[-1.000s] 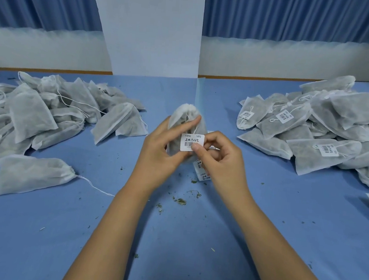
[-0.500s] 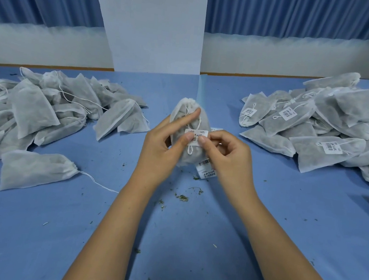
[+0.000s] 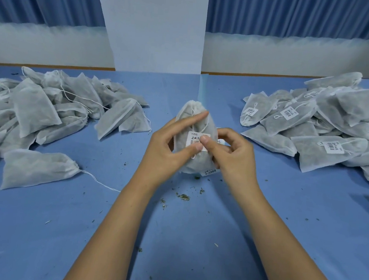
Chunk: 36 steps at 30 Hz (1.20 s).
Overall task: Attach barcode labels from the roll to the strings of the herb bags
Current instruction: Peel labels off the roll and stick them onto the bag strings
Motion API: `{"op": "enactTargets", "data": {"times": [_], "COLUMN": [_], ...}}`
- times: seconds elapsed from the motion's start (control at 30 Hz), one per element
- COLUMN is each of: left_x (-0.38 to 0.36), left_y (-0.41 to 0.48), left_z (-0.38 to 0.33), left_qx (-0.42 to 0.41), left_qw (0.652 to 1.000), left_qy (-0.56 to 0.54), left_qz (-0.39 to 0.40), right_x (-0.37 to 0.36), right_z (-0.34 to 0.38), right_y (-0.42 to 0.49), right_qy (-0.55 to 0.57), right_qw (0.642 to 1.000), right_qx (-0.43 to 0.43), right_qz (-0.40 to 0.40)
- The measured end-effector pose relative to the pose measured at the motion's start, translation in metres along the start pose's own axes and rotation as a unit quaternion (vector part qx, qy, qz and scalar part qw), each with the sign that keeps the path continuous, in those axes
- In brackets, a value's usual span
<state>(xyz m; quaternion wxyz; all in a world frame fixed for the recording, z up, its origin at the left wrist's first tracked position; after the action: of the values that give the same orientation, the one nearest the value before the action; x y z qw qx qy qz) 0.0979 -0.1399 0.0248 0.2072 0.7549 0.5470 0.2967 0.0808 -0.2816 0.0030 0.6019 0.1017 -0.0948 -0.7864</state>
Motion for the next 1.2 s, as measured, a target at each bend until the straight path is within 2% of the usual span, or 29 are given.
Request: {"op": "enactTargets", "data": {"times": [0.07, 0.2, 0.4, 0.6, 0.73, 0.8, 0.9, 0.97, 1.07, 1.2], "left_x": [0.001, 0.007, 0.014, -0.009, -0.037, -0.060, -0.099, -0.116, -0.133, -0.148], "left_y": [0.002, 0.001, 0.003, 0.026, 0.039, 0.038, 0.028, 0.021, 0.016, 0.016], "left_z": [0.003, 0.022, 0.027, 0.006, -0.010, -0.006, 0.007, 0.007, 0.001, -0.003], "left_qx": [0.006, 0.096, 0.069, 0.068, 0.071, 0.103, 0.190, 0.210, 0.200, 0.199], "left_qw": [1.000, 0.990, 0.983, 0.986, 0.987, 0.989, 0.980, 0.977, 0.979, 0.980], "left_qy": [-0.005, -0.028, -0.044, 0.016, 0.029, 0.039, 0.060, 0.019, -0.028, -0.003], "left_qz": [-0.024, -0.099, -0.166, -0.150, -0.139, -0.103, -0.006, -0.001, -0.010, 0.020], "right_x": [0.003, 0.008, -0.004, 0.020, 0.040, 0.059, 0.091, 0.115, 0.165, 0.193], "right_z": [-0.001, -0.001, -0.004, 0.011, 0.017, 0.013, -0.002, -0.005, 0.001, -0.009], "right_y": [0.000, 0.001, 0.001, -0.004, -0.013, -0.021, -0.037, -0.038, -0.017, 0.001], "right_qy": [0.008, 0.020, -0.060, -0.012, 0.036, 0.031, 0.012, 0.041, 0.179, 0.255], "right_qw": [1.000, 0.998, 0.998, 0.999, 0.995, 0.989, 0.980, 0.978, 0.956, 0.913], "right_qx": [-0.006, 0.007, 0.018, 0.002, -0.094, -0.137, -0.195, -0.204, -0.175, -0.233], "right_qz": [-0.022, -0.057, 0.015, -0.034, 0.020, 0.032, 0.037, -0.005, -0.151, -0.216]}}
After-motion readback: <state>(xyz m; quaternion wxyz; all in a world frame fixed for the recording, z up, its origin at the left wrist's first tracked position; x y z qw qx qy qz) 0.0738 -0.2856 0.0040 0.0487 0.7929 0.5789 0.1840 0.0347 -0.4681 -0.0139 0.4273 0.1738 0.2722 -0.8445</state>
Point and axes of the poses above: each hand's wrist, its own y-axis towards the middle knuckle, its own x-axis out of the back of the hand, z = x × y, the point moved 6 cm from there along y, towards the middle knuckle, and after that the axes turned 4 degrees about -x, right-handed, at the moved point
